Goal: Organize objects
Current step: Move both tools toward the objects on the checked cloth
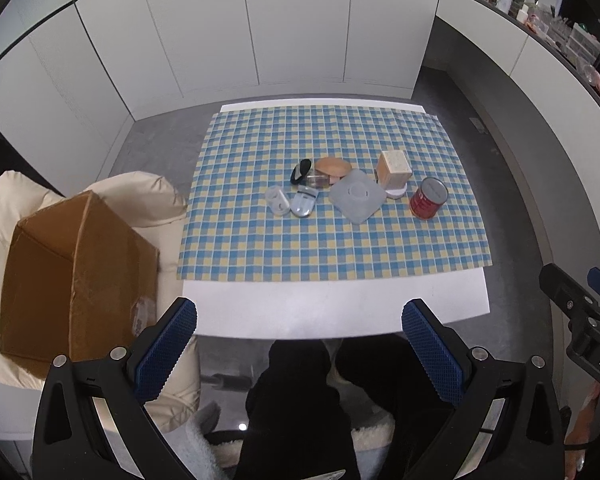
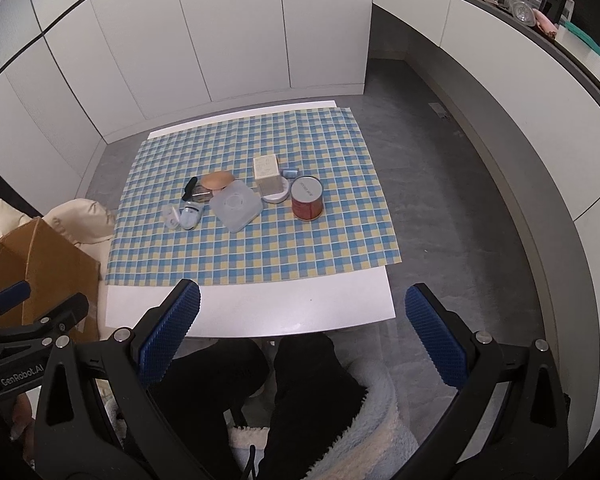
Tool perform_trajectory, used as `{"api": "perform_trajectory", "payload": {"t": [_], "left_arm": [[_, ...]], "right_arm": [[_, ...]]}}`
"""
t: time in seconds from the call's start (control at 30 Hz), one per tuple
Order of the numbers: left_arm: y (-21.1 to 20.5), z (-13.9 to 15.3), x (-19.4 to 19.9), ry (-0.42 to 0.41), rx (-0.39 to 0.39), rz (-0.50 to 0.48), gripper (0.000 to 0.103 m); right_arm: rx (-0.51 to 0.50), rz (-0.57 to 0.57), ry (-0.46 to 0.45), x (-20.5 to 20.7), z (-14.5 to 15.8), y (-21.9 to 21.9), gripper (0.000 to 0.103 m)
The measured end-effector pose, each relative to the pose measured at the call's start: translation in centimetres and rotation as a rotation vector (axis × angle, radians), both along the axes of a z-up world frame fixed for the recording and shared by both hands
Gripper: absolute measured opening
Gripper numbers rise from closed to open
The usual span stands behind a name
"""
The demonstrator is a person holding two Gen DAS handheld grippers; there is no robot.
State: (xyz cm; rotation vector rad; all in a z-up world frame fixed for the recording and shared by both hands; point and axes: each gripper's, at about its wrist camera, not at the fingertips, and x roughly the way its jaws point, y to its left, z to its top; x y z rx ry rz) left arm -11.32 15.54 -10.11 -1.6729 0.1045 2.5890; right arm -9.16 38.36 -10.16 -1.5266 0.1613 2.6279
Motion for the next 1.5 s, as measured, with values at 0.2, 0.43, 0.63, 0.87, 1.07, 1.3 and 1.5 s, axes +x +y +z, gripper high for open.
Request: {"api": "perform_trajectory", "payload": {"t": [0.2, 0.43, 0.63, 0.87, 1.07, 1.3, 1.5], "left_arm": [[0.7, -2.5, -2.6, -0.001, 0.016, -0.002, 0.103], [0.6, -6.9, -5.7, -0.01, 0.042, 0.019, 0.103], [0.3, -10.7, -8.2, -0.048, 0.084, 0.043, 0.103], [-0.3, -14.9, -11.0, -0.084, 0.117, 0.084, 0.102], [0.2, -17.3, -12.3, -0.047, 0.055, 0.12, 0.102], [1.0, -20.8, -13.0, -0.106, 0.127, 0.112, 0.102], [-0.5, -22.5, -13.6, -0.101, 0.108, 0.132, 0.102]], "right_arm": [[0.002, 0.01, 0.052, -1.7, -1.4, 1.4, 0.103], [0.121, -0.025, 0.098, -4.5, -4.9, 3.6, 0.103], [0.069, -0.017, 0.091, -7.0, -9.4, 5.0, 0.103], [0.08, 0.073, 0.157, -9.8, -13.8, 3.7, 0.103], [0.021, 0.077, 0.081, -13.6, -17.8, 3.1, 0.103], [0.064, 0.103, 0.07, -17.2, -21.8, 2.2, 0.103], [0.059, 0.067, 0.05, -19.0, -24.2, 2.2, 0.097]]}}
